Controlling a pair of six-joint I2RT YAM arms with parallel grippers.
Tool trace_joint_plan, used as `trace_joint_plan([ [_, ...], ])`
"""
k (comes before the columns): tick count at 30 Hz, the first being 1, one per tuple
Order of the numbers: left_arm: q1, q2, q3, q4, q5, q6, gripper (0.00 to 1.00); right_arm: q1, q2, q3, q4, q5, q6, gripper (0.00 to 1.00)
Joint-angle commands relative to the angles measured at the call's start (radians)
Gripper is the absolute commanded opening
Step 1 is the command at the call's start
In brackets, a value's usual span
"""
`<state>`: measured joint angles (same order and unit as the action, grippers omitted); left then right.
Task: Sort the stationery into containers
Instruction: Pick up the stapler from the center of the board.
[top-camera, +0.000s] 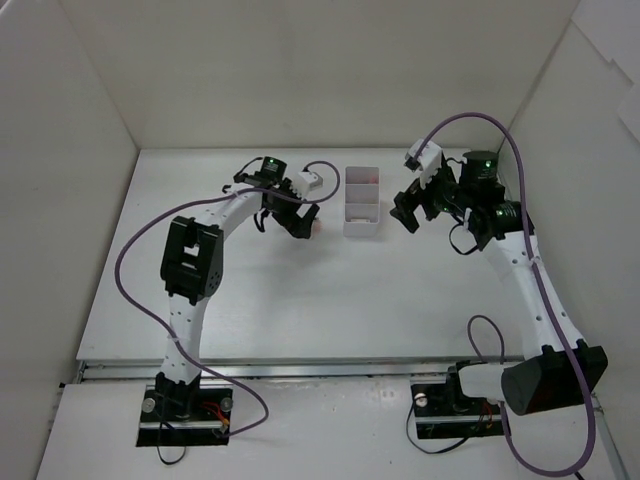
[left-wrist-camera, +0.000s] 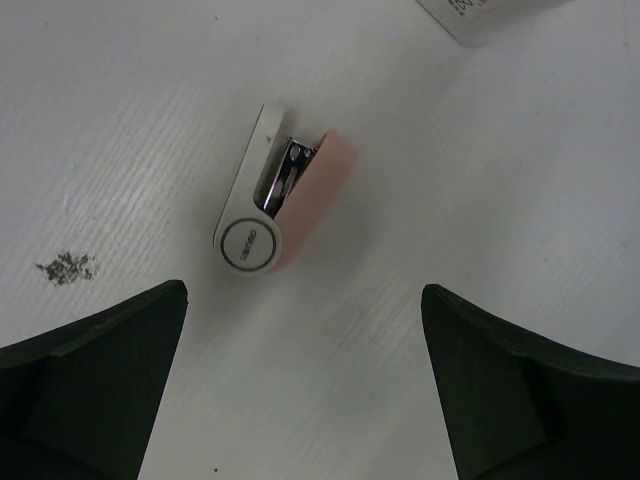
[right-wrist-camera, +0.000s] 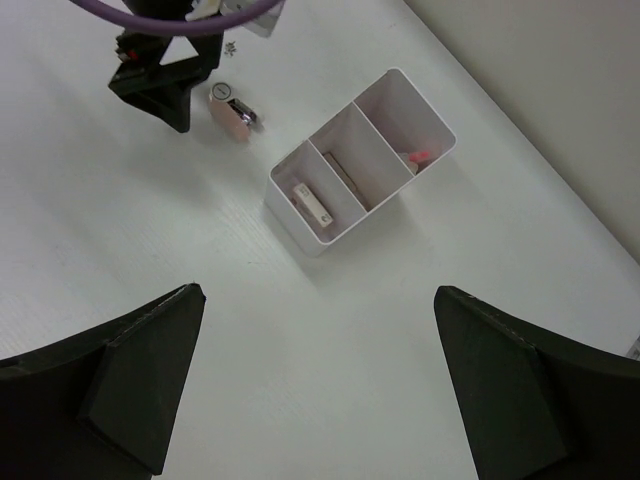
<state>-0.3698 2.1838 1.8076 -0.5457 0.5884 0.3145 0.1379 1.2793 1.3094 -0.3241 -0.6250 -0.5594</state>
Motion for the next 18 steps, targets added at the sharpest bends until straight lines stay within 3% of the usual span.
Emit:
trace_joint_plan([
  [1,-0.031,0.017,0.102,0.010,-0.076,0.046,0.99,-0.011,-0.041,-0.004,0.072,-0.061,0.052,0.98],
  [4,-0.043,0.092,0.183,-0.014,-0.098,0.034,0.94,-0.020,-0.050,-0.010,0.074,-0.073,0.058,0.98],
  [11,-0.043,0.109,0.160,0.059,-0.154,0.015,0.92,-0.032,-0.080,-0.035,0.082,-0.110,0.044,0.98],
  [17,-0.043,0.085,0.121,0.079,-0.157,0.001,0.73,-0.040,-0.069,-0.039,0.091,-0.116,0.052,0.98],
  [18,-0.052,0.074,0.104,0.093,-0.153,-0.002,0.65,-0.040,-0.066,-0.041,0.091,-0.117,0.058,0.98],
])
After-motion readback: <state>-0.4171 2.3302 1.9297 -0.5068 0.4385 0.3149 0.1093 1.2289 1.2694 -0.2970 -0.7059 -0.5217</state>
